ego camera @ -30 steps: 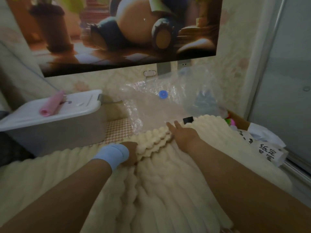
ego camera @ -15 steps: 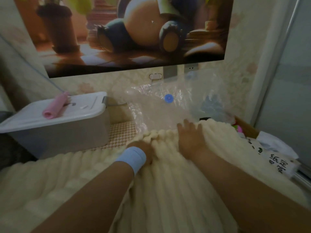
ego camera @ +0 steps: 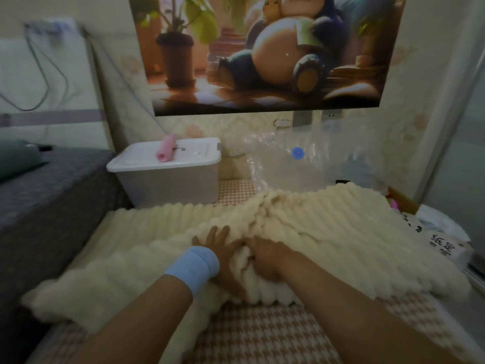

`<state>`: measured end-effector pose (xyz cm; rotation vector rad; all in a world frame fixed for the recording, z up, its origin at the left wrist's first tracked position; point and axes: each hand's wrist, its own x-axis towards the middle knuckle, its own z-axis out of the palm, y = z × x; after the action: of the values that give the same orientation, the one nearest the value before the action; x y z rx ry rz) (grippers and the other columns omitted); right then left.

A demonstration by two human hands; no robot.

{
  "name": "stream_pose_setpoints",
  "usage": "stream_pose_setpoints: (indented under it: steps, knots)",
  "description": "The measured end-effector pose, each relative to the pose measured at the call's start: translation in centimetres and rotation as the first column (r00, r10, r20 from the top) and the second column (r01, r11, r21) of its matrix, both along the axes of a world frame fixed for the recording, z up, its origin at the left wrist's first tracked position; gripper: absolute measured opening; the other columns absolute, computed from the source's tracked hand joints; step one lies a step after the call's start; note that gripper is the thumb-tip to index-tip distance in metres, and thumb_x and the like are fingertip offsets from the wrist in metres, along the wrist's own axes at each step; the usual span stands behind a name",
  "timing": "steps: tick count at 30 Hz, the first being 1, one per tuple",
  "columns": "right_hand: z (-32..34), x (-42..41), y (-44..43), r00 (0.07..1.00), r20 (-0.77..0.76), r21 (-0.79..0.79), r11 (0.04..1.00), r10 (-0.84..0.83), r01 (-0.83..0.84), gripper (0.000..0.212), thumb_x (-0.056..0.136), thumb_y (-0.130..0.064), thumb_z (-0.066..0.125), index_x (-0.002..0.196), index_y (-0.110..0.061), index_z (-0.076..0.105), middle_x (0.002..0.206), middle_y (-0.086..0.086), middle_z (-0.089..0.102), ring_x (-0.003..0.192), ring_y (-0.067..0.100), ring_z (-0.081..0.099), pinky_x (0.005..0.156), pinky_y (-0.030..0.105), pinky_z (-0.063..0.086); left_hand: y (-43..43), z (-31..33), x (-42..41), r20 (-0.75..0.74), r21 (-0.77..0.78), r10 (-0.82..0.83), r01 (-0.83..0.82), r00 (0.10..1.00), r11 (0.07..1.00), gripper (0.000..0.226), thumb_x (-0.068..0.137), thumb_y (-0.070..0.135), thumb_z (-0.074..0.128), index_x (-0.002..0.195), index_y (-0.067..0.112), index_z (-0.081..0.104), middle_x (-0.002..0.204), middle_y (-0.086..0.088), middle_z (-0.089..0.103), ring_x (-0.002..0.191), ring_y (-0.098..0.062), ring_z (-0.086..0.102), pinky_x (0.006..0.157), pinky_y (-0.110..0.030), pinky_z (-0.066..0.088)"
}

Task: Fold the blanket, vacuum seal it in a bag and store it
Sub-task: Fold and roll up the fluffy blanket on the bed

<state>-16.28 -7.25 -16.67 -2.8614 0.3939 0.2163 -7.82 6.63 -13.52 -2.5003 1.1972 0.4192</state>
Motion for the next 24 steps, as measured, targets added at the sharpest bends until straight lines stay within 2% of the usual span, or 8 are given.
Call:
stream_pose_setpoints:
  steps: [2, 4, 9, 12, 15, 18, 20, 24]
  knots:
    - [-0.5, 0.2, 1.5, 0.997, -0.071, -0.087, 0.996, -0.021, 0.014, 0.071, 0.097, -0.034, 0.048, 0.157, -0.025, 0.012, 0.156, 0.011, 0.030, 0.140, 0.031, 0.036, 0.114, 0.051, 0.029, 2.9, -0.9, -0.4, -0.004, 0.020, 0.013, -0.013, 1.000, 1.000, 0.134, 0.057, 0.079, 0.068, 0.143, 0.041, -0.029, 0.154, 0.001, -0.033, 0.143, -0.029, -0.025, 0.114, -0.062, -0.004]
    - [-0.1, 0.6, 3.1, 0.995, 0.077, -0.168, 0.983, -0.056, 0.068, 0.072, 0.096, -0.034, 0.049, 0.156, -0.020, 0.011, 0.155, 0.012, 0.030, 0.135, 0.032, 0.041, 0.110, 0.051, 0.032, 5.7, -1.3, -0.5, 0.027, -0.001, 0.016, -0.016, 0.999, 1.000, 0.138, 0.058, 0.074, 0.072, 0.142, 0.037, -0.032, 0.155, -0.001, -0.031, 0.144, -0.030, -0.022, 0.116, -0.060, -0.003]
    - [0.0, 0.9, 7.1, 0.934, 0.354, -0.213, 0.976, 0.043, 0.036, 0.087, 0.095, -0.034, 0.052, 0.156, -0.032, -0.009, 0.163, 0.017, -0.006, 0.120, 0.037, 0.052, 0.081, 0.042, 0.049, 10.8, -0.3, 0.0, 0.184, -0.265, 0.074, -0.023, 0.980, 0.964, 0.116, 0.071, 0.063, 0.069, 0.151, 0.033, -0.009, 0.160, -0.003, -0.004, 0.146, -0.030, 0.009, 0.115, -0.050, 0.018]
    - [0.4, 1.0, 8.8, 0.905, 0.372, -0.343, 0.937, 0.206, -0.072, 0.085, 0.085, -0.046, 0.060, 0.154, -0.043, 0.010, 0.161, 0.010, 0.009, 0.113, 0.030, 0.054, 0.079, 0.039, 0.049, 13.4, 0.1, -0.1, 0.319, -0.406, 0.068, 0.072, 0.945, 0.911, 0.088, 0.074, 0.061, 0.063, 0.145, 0.029, 0.023, 0.147, -0.002, 0.029, 0.129, -0.027, 0.035, 0.103, -0.044, 0.036]
    - [1.7, 2.0, 10.9, 0.926, 0.325, -0.407, 0.912, 0.194, -0.048, 0.051, 0.090, -0.049, 0.054, 0.136, -0.029, 0.048, 0.138, 0.003, 0.047, 0.105, 0.024, 0.061, 0.086, 0.038, 0.051, 15.0, 0.3, -0.2, 0.155, -0.499, 0.060, 0.026, 0.986, 0.866, 0.092, 0.065, 0.074, 0.062, 0.139, 0.031, 0.028, 0.135, 0.002, 0.036, 0.117, -0.024, 0.046, 0.093, -0.041, 0.045]
    - [2.8, 3.4, 12.9, 0.915, 0.363, -0.048, 0.977, -0.179, 0.210, 0.034, 0.098, -0.037, 0.042, 0.118, -0.015, 0.061, 0.123, 0.006, 0.063, 0.110, 0.024, 0.060, 0.093, 0.034, 0.048, 15.4, -0.5, -0.7, -0.071, -0.368, 0.063, -0.085, 0.995, 0.926, 0.135, 0.046, 0.087, 0.064, 0.150, 0.035, -0.005, 0.157, 0.004, 0.006, 0.142, -0.027, 0.018, 0.114, -0.048, 0.027]
    - [3.3, 4.3, 13.9, 0.904, 0.314, 0.125, 0.956, -0.291, 0.265, 0.034, 0.094, -0.037, 0.045, 0.109, -0.013, 0.063, 0.114, 0.009, 0.065, 0.100, 0.026, 0.062, 0.081, 0.031, 0.047, 15.8, -1.2, -0.3, 0.043, -0.257, 0.078, -0.065, 0.996, 0.964, 0.145, 0.048, 0.084, 0.067, 0.147, 0.031, -0.025, 0.158, 0.004, -0.017, 0.147, -0.027, -0.003, 0.118, -0.050, 0.014]
    - [3.6, 6.2, 14.2, 0.851, 0.301, 0.236, 0.898, -0.431, 0.371, 0.027, 0.090, -0.040, 0.053, 0.086, -0.014, 0.059, 0.085, 0.002, 0.060, 0.071, 0.018, 0.054, 0.065, 0.028, 0.042, 15.8, 0.1, 2.7, 0.206, -0.324, 0.155, -0.082, 0.966, 0.942, 0.101, 0.072, 0.057, 0.069, 0.150, 0.035, 0.008, 0.143, -0.004, 0.037, 0.125, -0.031, 0.043, 0.098, -0.045, 0.043]
